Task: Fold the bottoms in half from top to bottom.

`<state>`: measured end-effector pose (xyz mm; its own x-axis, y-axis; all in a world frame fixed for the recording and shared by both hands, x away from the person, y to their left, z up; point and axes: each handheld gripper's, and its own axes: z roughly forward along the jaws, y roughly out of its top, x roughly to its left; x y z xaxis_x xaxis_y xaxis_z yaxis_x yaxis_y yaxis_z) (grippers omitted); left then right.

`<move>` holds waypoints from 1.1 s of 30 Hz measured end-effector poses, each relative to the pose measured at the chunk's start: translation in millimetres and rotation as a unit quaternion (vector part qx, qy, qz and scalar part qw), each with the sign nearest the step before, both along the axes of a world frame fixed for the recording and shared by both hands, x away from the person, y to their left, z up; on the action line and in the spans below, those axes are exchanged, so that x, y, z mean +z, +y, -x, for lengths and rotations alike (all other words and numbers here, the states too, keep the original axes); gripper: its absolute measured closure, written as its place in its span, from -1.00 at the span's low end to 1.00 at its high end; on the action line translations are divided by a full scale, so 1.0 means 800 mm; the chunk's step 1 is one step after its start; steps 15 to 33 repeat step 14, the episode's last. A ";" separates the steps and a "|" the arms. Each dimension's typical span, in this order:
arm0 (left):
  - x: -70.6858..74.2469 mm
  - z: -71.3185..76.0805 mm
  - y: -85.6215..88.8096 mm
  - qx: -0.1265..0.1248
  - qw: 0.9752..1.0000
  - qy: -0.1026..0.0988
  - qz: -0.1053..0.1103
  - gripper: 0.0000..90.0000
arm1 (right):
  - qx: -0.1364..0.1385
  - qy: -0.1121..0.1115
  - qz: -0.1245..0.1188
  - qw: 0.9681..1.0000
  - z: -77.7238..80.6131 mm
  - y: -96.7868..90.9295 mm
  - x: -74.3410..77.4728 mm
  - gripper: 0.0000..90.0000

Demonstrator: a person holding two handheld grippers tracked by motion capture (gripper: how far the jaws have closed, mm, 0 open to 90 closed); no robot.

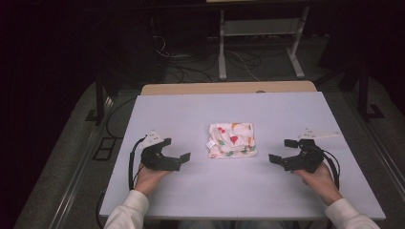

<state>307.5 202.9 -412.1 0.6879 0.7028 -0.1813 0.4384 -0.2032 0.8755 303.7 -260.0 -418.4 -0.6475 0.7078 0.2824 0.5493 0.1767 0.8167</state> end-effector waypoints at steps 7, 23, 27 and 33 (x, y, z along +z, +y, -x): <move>-0.005 0.014 0.007 0.000 1.000 -0.005 -0.001 -1.00 | 0.003 0.000 -0.003 1.000 0.013 -0.003 -0.005 -1.00; -0.009 0.024 0.013 0.001 1.000 -0.004 0.001 -1.00 | 0.003 0.002 -0.003 1.000 0.027 -0.007 -0.010 -1.00; -0.009 0.024 0.013 0.001 1.000 -0.004 0.001 -1.00 | 0.003 0.002 -0.003 1.000 0.027 -0.007 -0.010 -1.00; -0.009 0.024 0.013 0.001 1.000 -0.004 0.001 -1.00 | 0.003 0.002 -0.003 1.000 0.027 -0.007 -0.010 -1.00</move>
